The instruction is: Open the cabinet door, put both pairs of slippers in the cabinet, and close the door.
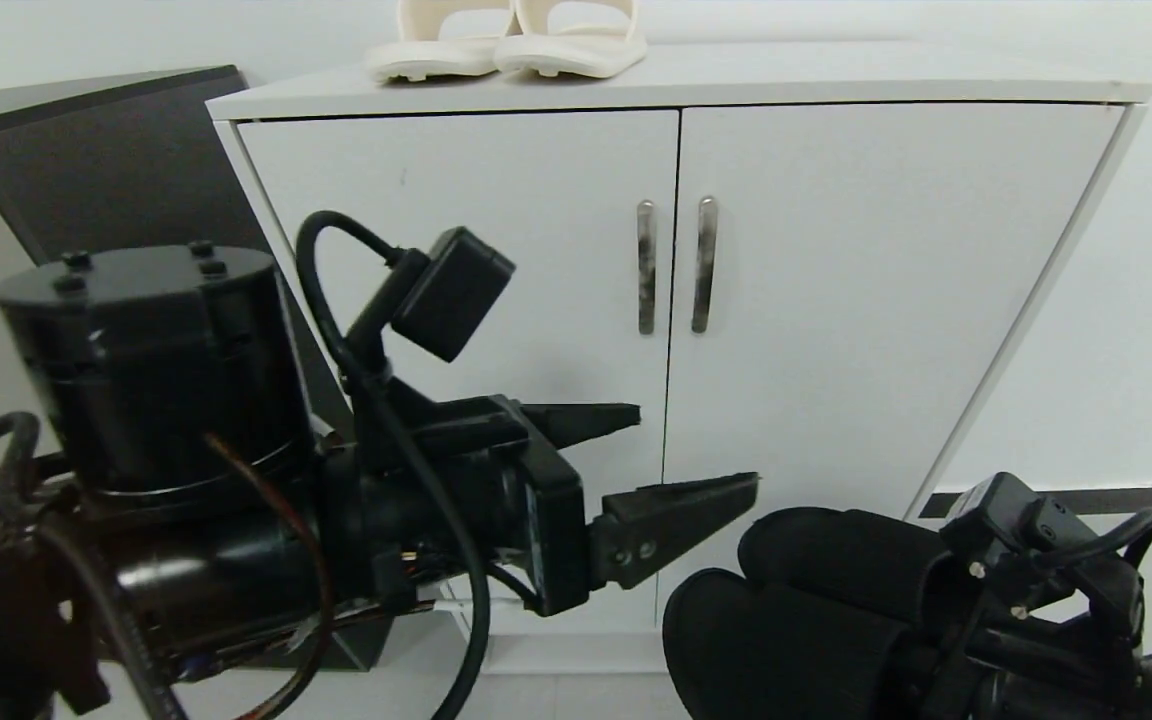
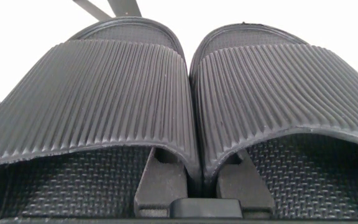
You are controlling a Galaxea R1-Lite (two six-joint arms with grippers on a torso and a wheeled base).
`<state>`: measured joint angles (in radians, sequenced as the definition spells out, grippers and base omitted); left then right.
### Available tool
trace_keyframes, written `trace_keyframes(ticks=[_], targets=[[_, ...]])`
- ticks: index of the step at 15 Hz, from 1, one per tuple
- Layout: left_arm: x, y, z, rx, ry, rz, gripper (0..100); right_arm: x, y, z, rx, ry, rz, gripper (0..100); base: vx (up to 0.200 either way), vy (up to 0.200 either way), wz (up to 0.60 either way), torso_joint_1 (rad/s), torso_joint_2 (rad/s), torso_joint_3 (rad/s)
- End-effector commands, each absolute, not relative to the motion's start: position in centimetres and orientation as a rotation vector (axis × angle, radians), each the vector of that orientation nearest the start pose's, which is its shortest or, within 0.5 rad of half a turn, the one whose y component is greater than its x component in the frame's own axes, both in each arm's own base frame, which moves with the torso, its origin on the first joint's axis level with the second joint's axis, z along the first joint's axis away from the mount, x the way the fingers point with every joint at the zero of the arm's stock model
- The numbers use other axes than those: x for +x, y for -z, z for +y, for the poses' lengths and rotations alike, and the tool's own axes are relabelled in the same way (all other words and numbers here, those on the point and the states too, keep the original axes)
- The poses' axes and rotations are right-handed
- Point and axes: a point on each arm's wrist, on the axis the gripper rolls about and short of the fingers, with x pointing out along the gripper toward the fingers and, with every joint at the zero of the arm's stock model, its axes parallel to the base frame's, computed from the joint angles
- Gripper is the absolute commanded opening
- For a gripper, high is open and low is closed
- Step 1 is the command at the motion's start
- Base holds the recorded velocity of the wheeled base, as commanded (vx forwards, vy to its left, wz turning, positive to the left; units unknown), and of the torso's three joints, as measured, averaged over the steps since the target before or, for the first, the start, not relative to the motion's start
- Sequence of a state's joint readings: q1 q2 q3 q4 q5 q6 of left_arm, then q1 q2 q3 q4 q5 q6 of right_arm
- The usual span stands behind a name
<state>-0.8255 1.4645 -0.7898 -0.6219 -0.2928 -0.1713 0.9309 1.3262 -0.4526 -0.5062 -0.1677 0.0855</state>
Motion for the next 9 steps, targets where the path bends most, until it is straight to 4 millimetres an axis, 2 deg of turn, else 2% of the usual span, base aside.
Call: trace_keyframes(ticks=[1,3,4,6,9], targets=[[17.9,-24.7,-20.8,-0.158,1.167,0.168,100,11.8,-16.9,15.2,-0.115,-0.738,0.352,0,0.0,0.0,0.0,0.0,0.0,0.0],[19.0,-27.0,-21.4,-0.259,1.19,0.181,100,11.8,-16.9,15.2,-0.115,-0.736,0.348,0,0.0,0.0,0.0,0.0,0.0,0.0],[19.2,-27.3,-21.7,-0.262,1.196,0.174,100,11.7,-17.0,15.1,-0.115,-0.736,0.347,0,0.0,0.0,0.0,0.0,0.0,0.0],[21.2,-27.6,-23.4,-0.269,1.186,0.159,100,11.7,-17.0,15.1,-0.115,-0.736,0.347,0,0.0,0.0,0.0,0.0,0.0,0.0],[23.3,-27.5,-24.6,-0.265,1.132,0.139,100,11.7,-17.0,15.0,-0.113,-0.733,0.344,0,0.0,0.0,0.0,0.0,0.0,0.0]])
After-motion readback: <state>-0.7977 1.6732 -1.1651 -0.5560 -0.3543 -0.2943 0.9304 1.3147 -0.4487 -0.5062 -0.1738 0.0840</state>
